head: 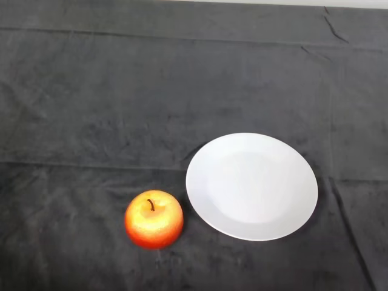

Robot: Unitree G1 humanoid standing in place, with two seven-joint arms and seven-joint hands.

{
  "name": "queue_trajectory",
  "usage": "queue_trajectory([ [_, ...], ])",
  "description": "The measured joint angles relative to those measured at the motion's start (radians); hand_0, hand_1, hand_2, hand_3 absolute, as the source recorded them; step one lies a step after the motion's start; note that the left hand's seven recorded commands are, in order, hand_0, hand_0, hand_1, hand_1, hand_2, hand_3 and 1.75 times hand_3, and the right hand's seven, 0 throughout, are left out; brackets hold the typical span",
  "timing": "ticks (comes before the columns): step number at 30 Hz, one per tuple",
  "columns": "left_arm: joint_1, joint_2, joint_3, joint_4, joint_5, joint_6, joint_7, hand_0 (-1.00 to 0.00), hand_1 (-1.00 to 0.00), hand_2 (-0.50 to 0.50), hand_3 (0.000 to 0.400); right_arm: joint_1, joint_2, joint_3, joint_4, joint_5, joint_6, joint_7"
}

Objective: Move the apple to the plate

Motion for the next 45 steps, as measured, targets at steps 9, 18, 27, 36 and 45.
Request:
queue_trajectory([
  [9, 0.000, -0.033, -0.065, 0.000, 0.043, -0.003, -0.044, 0.00, 0.00, 0.00, 0.000, 0.000, 0.000, 0.0002, 0.000, 0.0000, 0.000, 0.0000],
  [18, -0.001, -0.059, -0.129, 0.000, 0.098, -0.021, -0.094, 0.00, 0.00, 0.00, 0.000, 0.000, 0.000, 0.0001, 0.000, 0.0000, 0.000, 0.0000],
  [27, 0.001, -0.109, -0.200, -0.001, 0.158, -0.083, -0.158, 0.00, 0.00, 0.00, 0.000, 0.000, 0.000, 0.0001, 0.000, 0.0000, 0.000, 0.0000],
  [36, 0.015, -0.127, -0.301, -0.001, 0.205, -0.146, -0.218, 0.00, 0.00, 0.00, 0.000, 0.000, 0.000, 0.0002, 0.000, 0.0000, 0.000, 0.0000],
  [45, 0.025, -0.133, -0.394, -0.001, 0.276, -0.218, -0.273, 0.00, 0.00, 0.00, 0.000, 0.000, 0.000, 0.0001, 0.000, 0.0000, 0.000, 0.0000],
])
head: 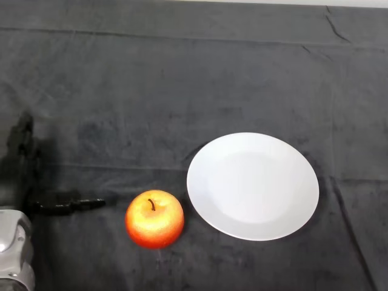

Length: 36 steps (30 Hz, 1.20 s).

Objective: Move the apple to the plate

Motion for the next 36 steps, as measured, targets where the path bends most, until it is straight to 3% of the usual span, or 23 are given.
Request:
queue_trajectory([
  [14, 0.010, 0.003, -0.159, -0.002, 0.137, -0.123, -0.016, 0.00, 0.00, 0.00, 0.000, 0.000, 0.000, 0.0000, 0.000, 0.0000, 0.000, 0.0000],
  [31, 0.021, 0.003, -0.258, -0.027, 0.151, -0.189, -0.016, 0.00, 0.00, 0.00, 0.000, 0.000, 0.000, -0.0001, 0.000, 0.0000, 0.000, 0.0000],
  [36, 0.018, 0.002, -0.278, -0.032, 0.147, -0.204, -0.084, 0.00, 0.00, 0.00, 0.000, 0.000, 0.000, -0.0001, 0.000, 0.0000, 0.000, 0.0000],
])
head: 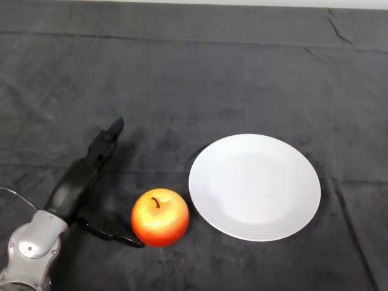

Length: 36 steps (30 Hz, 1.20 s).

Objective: Move the apple to the plate

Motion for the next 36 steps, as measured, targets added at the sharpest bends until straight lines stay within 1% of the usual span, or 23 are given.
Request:
queue_trajectory([
  [4, -0.003, -0.001, -0.021, -0.001, -0.013, -0.009, -0.070, 0.00, 0.00, 0.00, 0.000, 0.000, 0.000, 0.0001, 0.000, 0.0000, 0.000, 0.0000],
  [10, -0.007, -0.001, -0.044, -0.001, -0.040, -0.009, -0.154, 0.00, 0.00, 0.00, 0.000, 0.000, 0.000, 0.0001, 0.000, 0.0000, 0.000, 0.0000],
  [11, -0.008, -0.001, -0.049, -0.001, -0.044, -0.009, -0.163, 0.00, -0.11, 0.06, 0.045, 0.000, 0.000, 0.0000, 0.000, 0.0000, 0.000, 0.0000],
  [12, -0.010, 0.000, -0.055, -0.001, -0.046, -0.008, -0.176, 0.00, -0.54, 0.27, 0.215, 0.000, 0.000, 0.0000, 0.000, 0.0000, 0.000, 0.0000],
  [13, -0.013, 0.000, -0.061, -0.001, -0.048, -0.007, -0.192, 0.00, -0.66, 0.33, 0.265, 0.000, 0.000, 0.0000, 0.000, 0.0000, 0.000, 0.0000],
  [14, -0.014, 0.000, -0.065, -0.001, -0.048, -0.008, -0.200, -0.02, -0.84, 0.41, 0.334, 0.000, 0.000, 0.0000, 0.000, 0.0000, 0.000, 0.0000],
  [15, -0.014, 0.001, -0.068, -0.001, -0.048, -0.009, -0.204, -0.19, -1.00, 0.40, 0.400, 0.000, 0.000, 0.0000, 0.000, 0.0000, 0.000, 0.0000],
  [16, -0.014, 0.001, -0.070, -0.001, -0.048, -0.010, -0.206, -0.23, -1.00, 0.39, 0.400, 0.000, 0.000, 0.0000, 0.000, 0.0000, 0.000, 0.0000],
  [17, -0.014, 0.001, -0.071, -0.001, -0.048, -0.012, -0.207, -0.29, -1.00, 0.35, 0.400, 0.000, 0.000, 0.0000, 0.000, 0.0000, 0.000, 0.0000],
  [18, -0.014, 0.001, -0.074, -0.001, -0.048, -0.017, -0.208, -0.40, -1.00, 0.30, 0.400, 0.000, 0.000, 0.0000, 0.000, 0.0000, 0.000, 0.0000],
  [19, -0.014, 0.001, -0.076, -0.001, -0.048, -0.019, -0.208, -0.47, -1.00, 0.26, 0.400, 0.000, 0.000, 0.0000, 0.000, 0.0000, 0.000, 0.0000],
  [20, -0.014, 0.002, -0.077, -0.001, -0.048, -0.021, -0.208, -0.47, -1.00, 0.26, 0.400, 0.000, 0.000, 0.0000, 0.000, 0.0000, 0.000, 0.0000],
  [22, -0.014, 0.003, -0.080, 0.000, -0.048, -0.025, -0.208, -0.68, -1.00, 0.16, 0.400, 0.000, 0.000, -0.0001, 0.000, 0.0000, 0.000, 0.0000],
  [23, -0.014, 0.005, -0.084, 0.000, -0.048, -0.026, -0.208, -0.75, -1.00, 0.12, 0.400, 0.000, 0.000, -0.0001, 0.000, 0.0000, 0.000, 0.0000],
  [24, -0.014, 0.007, -0.087, 0.000, -0.049, -0.028, -0.208, -0.85, -1.00, 0.07, 0.400, 0.000, 0.000, -0.0001, 0.000, 0.0000, 0.000, 0.0000],
  [25, -0.014, 0.008, -0.089, 0.000, -0.049, -0.030, -0.207, -0.87, -1.00, 0.06, 0.400, 0.000, 0.000, -0.0001, 0.000, 0.0000, 0.000, 0.0000],
  [26, -0.014, 0.009, -0.092, 0.000, -0.049, -0.032, -0.207, -1.00, -1.00, 0.00, 0.400, 0.000, 0.000, -0.0001, 0.000, 0.0000, 0.000, 0.0000],
  [36, -0.014, 0.010, -0.104, 0.000, -0.049, -0.037, -0.181, -1.00, -1.00, 0.00, 0.400, 0.000, 0.000, -0.0001, 0.000, 0.0000, 0.000, 0.0000],
])
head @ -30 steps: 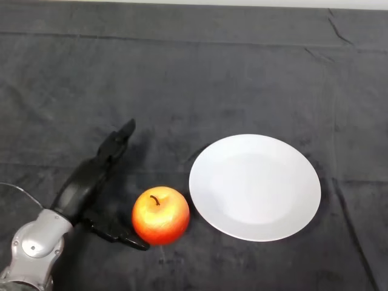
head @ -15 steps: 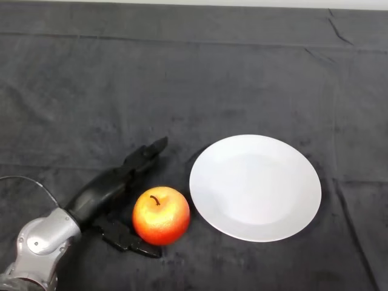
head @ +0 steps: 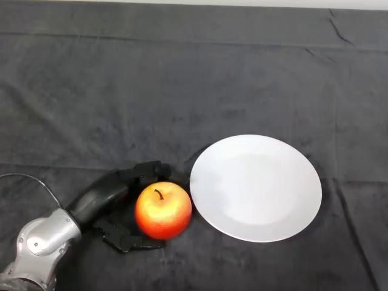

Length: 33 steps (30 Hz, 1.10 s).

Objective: Move the apple to the plate

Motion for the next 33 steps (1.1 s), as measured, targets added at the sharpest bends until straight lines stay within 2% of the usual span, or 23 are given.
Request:
queue_trajectory([
  [11, -0.019, 0.000, 0.008, 0.001, -0.004, 0.035, 0.045, -1.00, -1.00, 0.00, 0.400, 0.000, 0.000, -0.0002, 0.000, 0.0000, 0.000, 0.0000],
  [22, -0.031, -0.015, 0.016, -0.008, -0.006, 0.043, 0.157, -1.00, -1.00, 0.00, 0.400, 0.000, 0.000, 0.0000, 0.000, 0.0000, 0.000, 0.0000],
  [33, -0.032, -0.084, -0.011, -0.187, -0.003, 0.087, 0.241, -1.00, -1.00, 0.00, 0.400, 0.000, 0.000, 0.0003, 0.000, 0.0000, 0.000, 0.0000],
])
